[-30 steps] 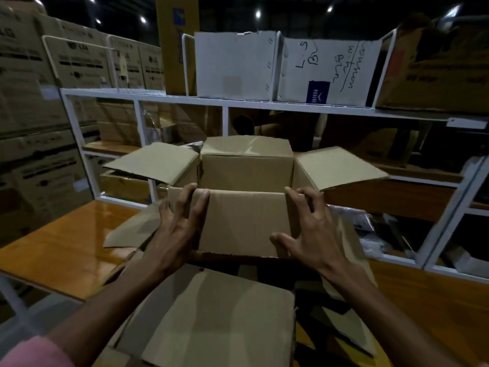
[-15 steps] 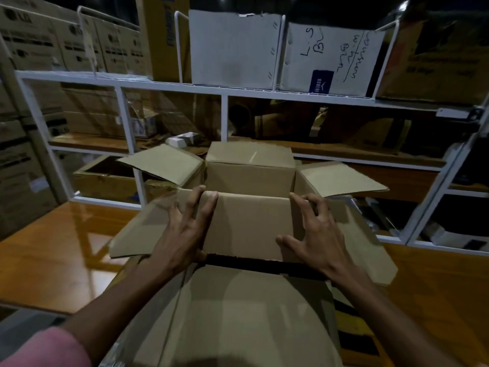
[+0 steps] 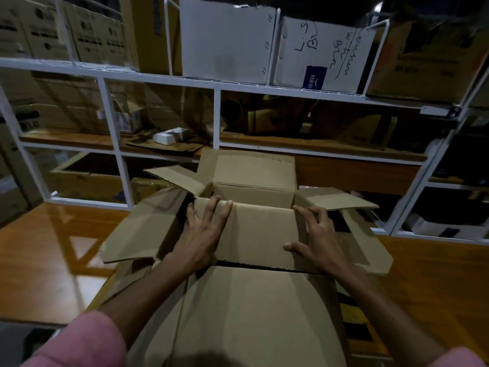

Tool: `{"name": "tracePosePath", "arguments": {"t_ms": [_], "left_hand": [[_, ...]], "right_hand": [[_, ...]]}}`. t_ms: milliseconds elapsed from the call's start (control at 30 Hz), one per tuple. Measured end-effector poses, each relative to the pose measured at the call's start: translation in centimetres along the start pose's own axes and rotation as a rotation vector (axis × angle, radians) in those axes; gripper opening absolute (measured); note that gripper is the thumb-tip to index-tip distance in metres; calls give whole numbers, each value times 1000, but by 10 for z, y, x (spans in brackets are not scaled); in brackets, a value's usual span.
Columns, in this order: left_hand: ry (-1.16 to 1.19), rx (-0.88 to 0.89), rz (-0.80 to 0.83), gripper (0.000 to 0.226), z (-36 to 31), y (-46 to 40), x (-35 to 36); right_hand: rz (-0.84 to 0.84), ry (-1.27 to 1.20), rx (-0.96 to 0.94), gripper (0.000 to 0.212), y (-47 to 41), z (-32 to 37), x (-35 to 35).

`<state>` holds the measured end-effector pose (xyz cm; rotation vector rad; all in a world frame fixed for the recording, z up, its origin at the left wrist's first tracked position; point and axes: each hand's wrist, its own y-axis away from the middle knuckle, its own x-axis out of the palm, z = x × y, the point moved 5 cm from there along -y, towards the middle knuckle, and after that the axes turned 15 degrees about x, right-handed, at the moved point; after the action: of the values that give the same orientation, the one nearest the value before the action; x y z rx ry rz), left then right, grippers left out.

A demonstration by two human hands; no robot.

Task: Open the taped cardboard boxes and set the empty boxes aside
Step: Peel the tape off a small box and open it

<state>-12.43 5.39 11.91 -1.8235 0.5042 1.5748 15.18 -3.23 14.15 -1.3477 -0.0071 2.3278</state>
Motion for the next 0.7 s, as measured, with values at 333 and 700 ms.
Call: {"name": "tracePosePath", "arguments": {"t_ms": [333, 700], "left_hand": [[-24, -31, 499, 151, -9, 9, -7], [184, 11, 427, 16, -32, 35, -19]], "right_hand": [[211, 100, 89, 83, 6, 3, 7], [308, 447, 88, 58, 19, 6, 26]]}}
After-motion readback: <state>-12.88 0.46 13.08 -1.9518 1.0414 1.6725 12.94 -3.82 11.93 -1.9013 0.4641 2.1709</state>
